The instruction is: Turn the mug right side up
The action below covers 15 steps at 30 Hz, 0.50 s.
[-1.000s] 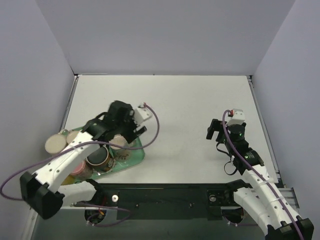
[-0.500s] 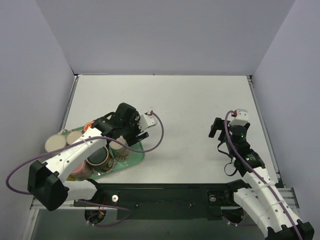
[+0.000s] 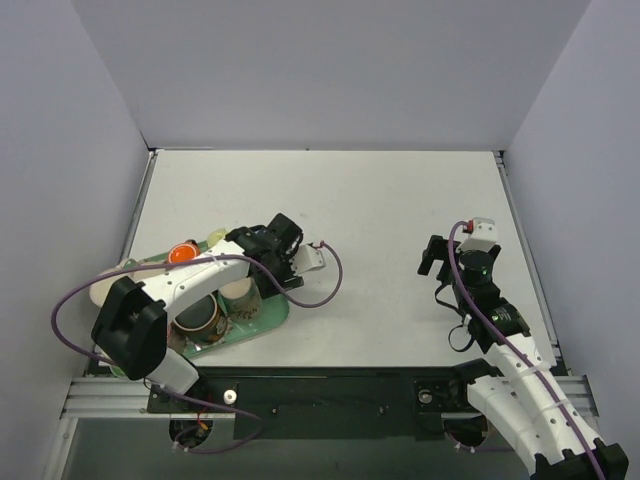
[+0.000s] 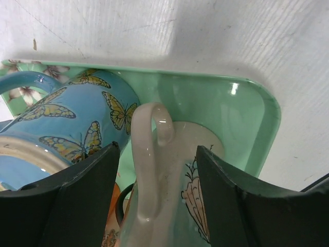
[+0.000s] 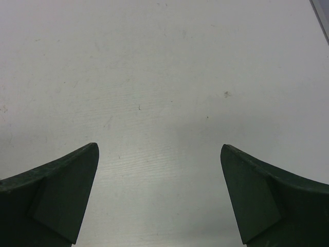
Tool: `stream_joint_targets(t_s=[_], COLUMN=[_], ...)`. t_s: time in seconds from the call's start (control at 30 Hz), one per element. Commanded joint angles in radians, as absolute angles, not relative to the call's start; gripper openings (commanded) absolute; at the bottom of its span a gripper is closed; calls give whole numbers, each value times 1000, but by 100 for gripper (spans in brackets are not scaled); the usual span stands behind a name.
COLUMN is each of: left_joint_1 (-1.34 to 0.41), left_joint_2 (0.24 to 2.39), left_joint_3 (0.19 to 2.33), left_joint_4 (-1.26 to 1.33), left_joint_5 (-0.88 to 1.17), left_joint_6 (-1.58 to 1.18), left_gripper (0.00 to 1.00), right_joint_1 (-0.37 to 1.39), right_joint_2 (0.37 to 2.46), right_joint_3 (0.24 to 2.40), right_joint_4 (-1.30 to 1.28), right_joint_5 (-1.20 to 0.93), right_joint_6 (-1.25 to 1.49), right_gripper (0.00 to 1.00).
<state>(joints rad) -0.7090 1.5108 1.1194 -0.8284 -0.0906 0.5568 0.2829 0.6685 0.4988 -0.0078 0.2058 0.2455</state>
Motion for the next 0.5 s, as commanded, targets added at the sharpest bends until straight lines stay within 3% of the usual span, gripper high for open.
stream_joint_targets(t_s=[0.0, 0.27, 0.33, 0.4, 0.47], left_joint_1=[-709, -712, -712, -712, -710], left_joint_2=[1545, 1600, 1606, 1603, 1592], left_joint_3=[1161, 1131, 1126, 1132, 1152], left_joint_4=[-834, -861, -856, -854, -868], left_joint_5=[-166, -153, -161, -160, -143], left_joint_6=[540, 543, 545, 538, 532], left_gripper=[71, 65, 58, 43, 19], right_joint_1=[285, 285, 285, 284, 285], right_joint_2=[678, 683, 689, 692, 690], right_joint_3=[511, 511, 512, 515, 515], right_joint_4=[12, 14, 12, 9, 5], right_joint_5=[230, 236, 236, 235, 232], right_joint_6=[238, 236, 236, 238, 236], right_gripper=[100, 100, 100, 100, 100])
